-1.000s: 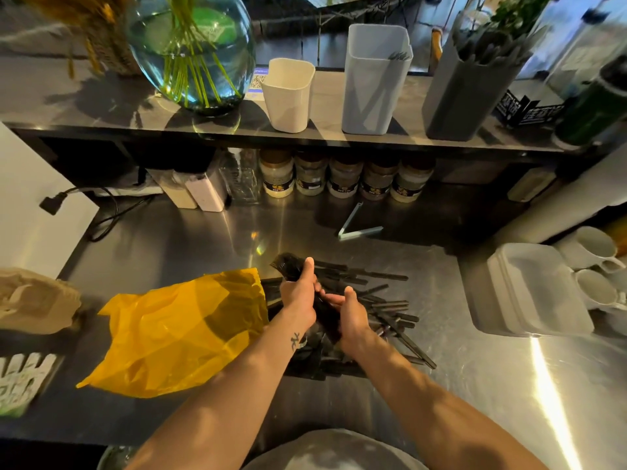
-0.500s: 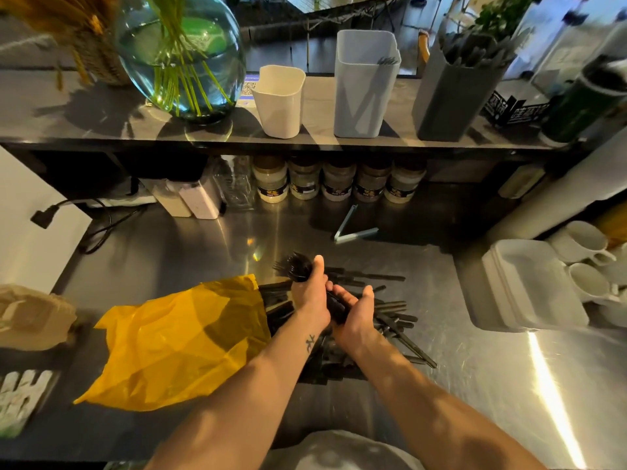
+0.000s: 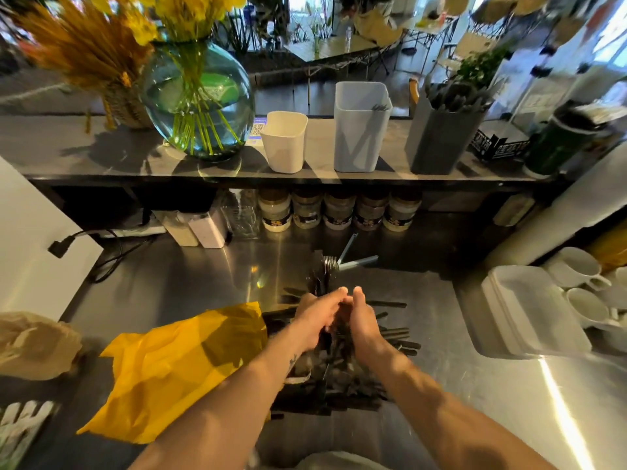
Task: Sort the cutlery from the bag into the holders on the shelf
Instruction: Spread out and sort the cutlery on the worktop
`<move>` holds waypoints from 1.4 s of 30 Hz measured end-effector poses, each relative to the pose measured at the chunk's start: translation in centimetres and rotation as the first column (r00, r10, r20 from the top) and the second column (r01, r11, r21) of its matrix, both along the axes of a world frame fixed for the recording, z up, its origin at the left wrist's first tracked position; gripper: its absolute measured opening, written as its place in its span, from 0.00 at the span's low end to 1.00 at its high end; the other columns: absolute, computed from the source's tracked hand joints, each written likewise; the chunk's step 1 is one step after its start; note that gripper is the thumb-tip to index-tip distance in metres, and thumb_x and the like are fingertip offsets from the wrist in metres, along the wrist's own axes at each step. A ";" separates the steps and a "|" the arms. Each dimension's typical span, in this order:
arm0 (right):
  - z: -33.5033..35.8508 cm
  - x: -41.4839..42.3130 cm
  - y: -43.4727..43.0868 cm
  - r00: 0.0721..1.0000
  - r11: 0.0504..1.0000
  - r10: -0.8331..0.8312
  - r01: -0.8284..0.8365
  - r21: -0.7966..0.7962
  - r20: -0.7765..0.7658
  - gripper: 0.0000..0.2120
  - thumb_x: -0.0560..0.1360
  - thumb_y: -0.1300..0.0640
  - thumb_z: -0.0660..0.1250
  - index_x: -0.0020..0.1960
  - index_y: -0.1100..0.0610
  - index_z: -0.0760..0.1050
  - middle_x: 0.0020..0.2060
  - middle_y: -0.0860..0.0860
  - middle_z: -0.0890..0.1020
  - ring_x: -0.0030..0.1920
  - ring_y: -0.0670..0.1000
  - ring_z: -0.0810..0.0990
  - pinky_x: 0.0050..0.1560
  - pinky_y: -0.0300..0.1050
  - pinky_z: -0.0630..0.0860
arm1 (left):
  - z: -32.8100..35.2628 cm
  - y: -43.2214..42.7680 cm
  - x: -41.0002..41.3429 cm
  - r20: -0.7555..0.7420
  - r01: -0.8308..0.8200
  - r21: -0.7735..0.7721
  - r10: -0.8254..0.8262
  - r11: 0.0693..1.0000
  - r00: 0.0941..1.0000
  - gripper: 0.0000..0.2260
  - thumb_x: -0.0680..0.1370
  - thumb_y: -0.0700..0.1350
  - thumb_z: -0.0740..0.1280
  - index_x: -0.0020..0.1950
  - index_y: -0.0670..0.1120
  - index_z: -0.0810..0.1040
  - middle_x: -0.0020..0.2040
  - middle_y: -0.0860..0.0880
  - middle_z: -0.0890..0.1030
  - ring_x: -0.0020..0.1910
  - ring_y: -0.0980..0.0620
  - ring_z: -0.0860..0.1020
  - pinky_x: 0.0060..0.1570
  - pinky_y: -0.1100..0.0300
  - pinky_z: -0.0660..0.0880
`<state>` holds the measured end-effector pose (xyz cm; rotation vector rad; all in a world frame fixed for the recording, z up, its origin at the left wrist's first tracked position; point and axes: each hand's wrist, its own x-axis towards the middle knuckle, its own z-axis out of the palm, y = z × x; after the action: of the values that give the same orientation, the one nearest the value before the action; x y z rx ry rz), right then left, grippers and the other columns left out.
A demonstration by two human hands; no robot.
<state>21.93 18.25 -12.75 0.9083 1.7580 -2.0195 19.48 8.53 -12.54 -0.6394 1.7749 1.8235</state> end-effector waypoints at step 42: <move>18.8 -12.8 5.2 0.724 0.948 0.183 0.049 0.314 -0.665 0.05 0.74 0.59 0.76 0.46 0.57 0.81 0.35 0.52 0.86 0.36 0.53 0.87 0.30 0.45 0.80 | 14.9 1.2 -10.4 -0.403 0.223 -0.302 -0.336 0.927 0.851 0.23 0.71 0.47 0.80 0.61 0.48 0.74 0.53 0.51 0.82 0.53 0.53 0.79 0.55 0.59 0.75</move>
<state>9.14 23.50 6.02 0.1068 2.5053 -2.2321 9.08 9.76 2.35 -0.0169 2.2812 1.6464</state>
